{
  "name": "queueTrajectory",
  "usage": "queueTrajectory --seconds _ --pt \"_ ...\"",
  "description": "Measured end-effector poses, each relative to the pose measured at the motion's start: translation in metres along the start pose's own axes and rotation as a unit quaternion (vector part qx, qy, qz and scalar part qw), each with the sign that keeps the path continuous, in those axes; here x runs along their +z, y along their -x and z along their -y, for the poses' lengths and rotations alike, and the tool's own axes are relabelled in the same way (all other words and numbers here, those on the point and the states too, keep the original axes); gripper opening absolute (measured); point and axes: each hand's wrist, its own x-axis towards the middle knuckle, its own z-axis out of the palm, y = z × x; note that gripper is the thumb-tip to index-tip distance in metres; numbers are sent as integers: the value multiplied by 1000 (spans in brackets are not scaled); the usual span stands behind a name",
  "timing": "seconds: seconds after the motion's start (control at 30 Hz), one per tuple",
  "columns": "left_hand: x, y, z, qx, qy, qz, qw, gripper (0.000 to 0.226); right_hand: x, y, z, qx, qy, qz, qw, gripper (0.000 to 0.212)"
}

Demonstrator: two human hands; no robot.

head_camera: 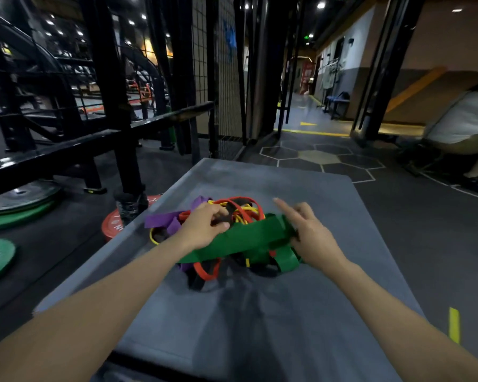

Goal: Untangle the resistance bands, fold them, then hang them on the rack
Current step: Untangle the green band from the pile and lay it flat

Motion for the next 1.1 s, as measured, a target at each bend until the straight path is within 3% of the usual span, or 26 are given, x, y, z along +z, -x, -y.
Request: queueTrajectory --seconds 0.1,0.2,0.43,0.6,0.7,0.8,0.9,0.97,1.1 --pt "8 -6 14 -17 -141 56 988 69 14 5 -7 -44 37 111 992 64" --pt "13 -5 23 -39 -221 82 971 83 26 7 -10 -74 1 188 979 60" --pt "25 3 33 -84 -260 48 961 95 34 4 2 -86 -84 254 960 57" --pt "27 4 42 -146 -293 8 945 122 31 7 6 -67 -101 273 954 54" --pt "25 7 37 -206 -302 26 930 110 34 5 7 -75 -98 260 958 50" --pt "24 9 29 -208 -355 73 909 70 36 3 7 -75 -85 249 962 53" --pt "21 11 28 -174 -376 65 908 37 37 3 5 -69 -80 239 965 54" --pt "18 10 30 -174 -340 36 923 34 38 3 3 -66 -79 226 969 53" --pt "-7 -6 25 -198 -144 -20 969 31 33 -1 1 -83 -44 160 983 45"
